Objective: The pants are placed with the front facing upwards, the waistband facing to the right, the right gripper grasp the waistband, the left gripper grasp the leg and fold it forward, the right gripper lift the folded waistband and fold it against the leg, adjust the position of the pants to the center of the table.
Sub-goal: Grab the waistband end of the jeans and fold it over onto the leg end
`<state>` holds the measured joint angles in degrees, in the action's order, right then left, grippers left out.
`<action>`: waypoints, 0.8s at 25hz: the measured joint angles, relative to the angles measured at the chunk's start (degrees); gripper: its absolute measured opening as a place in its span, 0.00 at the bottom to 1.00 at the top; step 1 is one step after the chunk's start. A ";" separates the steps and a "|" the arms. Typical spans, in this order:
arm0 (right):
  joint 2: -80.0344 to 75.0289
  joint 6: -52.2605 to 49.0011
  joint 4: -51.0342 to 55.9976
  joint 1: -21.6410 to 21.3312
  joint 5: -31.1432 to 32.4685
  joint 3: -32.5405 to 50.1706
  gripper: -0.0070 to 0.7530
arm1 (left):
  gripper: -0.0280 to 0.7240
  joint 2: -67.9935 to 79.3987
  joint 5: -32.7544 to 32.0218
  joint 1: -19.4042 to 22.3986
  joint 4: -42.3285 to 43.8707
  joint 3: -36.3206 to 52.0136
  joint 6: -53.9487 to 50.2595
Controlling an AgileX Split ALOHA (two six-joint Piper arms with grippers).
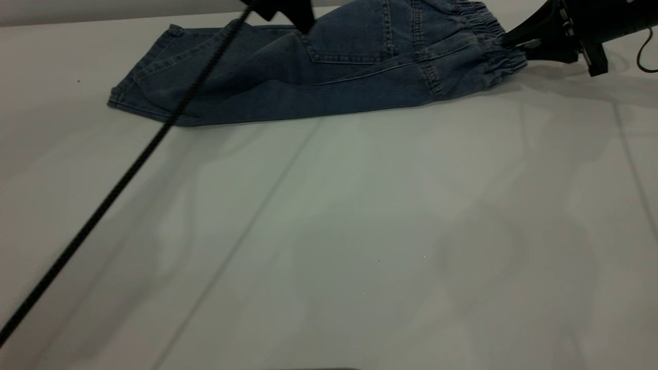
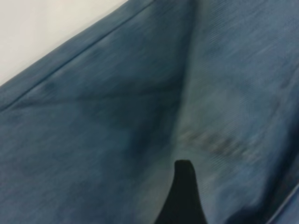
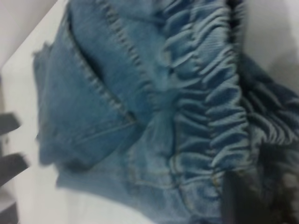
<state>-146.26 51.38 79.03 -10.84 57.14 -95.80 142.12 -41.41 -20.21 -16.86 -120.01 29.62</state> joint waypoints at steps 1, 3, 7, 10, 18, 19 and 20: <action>0.00 0.21 0.07 0.00 1.20 0.00 0.07 | 0.77 0.33 0.22 -0.56 -0.05 0.00 0.00; 0.00 0.41 0.26 0.00 3.10 0.00 0.05 | 0.77 1.45 0.60 -1.33 -0.05 0.00 0.00; 0.00 0.41 0.26 0.00 5.93 0.00 0.07 | 0.77 3.26 1.54 -1.62 -0.07 0.00 -0.05; 0.00 0.21 0.26 0.00 7.47 0.00 0.17 | 0.77 3.39 1.91 -1.56 -0.07 0.00 -0.09; 0.00 -5.51 -0.34 0.00 7.82 0.00 0.66 | 0.77 5.98 2.47 -1.56 -0.07 0.00 -0.23; 0.00 -7.06 -0.99 0.00 7.82 0.00 0.70 | 0.77 6.10 2.41 -1.56 0.01 0.00 -0.37; 0.00 -8.70 -1.84 -0.13 7.77 0.00 0.73 | 0.77 6.23 2.28 -1.56 0.20 0.00 -0.66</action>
<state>-146.26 42.68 77.19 -10.97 64.90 -95.80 148.36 -39.13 -21.77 -16.66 -120.01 28.96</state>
